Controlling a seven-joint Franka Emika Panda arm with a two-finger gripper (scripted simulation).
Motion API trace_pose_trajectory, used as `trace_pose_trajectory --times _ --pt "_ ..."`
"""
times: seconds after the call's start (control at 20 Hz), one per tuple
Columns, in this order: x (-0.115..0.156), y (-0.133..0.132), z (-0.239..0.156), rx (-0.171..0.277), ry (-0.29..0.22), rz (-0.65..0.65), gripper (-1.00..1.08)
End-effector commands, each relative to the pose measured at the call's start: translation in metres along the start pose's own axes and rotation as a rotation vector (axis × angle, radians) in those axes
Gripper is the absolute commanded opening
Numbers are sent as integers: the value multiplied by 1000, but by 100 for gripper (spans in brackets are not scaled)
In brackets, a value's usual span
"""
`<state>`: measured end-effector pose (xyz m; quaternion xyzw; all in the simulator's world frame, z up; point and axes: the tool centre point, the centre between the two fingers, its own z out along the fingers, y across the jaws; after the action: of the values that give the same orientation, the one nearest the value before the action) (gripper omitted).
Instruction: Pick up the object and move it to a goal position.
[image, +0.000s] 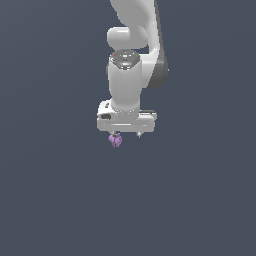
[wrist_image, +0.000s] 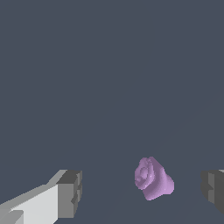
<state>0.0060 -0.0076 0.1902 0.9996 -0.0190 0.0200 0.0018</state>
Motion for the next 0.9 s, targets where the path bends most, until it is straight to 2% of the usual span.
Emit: trace_pose_trajectory --times 0.0,0.45,0.85 --pt "0 0 0 0 0 0 100" --pt "8 -4 -16 15 37 -26 100" --pt "7 -3 -14 15 35 -19 100"
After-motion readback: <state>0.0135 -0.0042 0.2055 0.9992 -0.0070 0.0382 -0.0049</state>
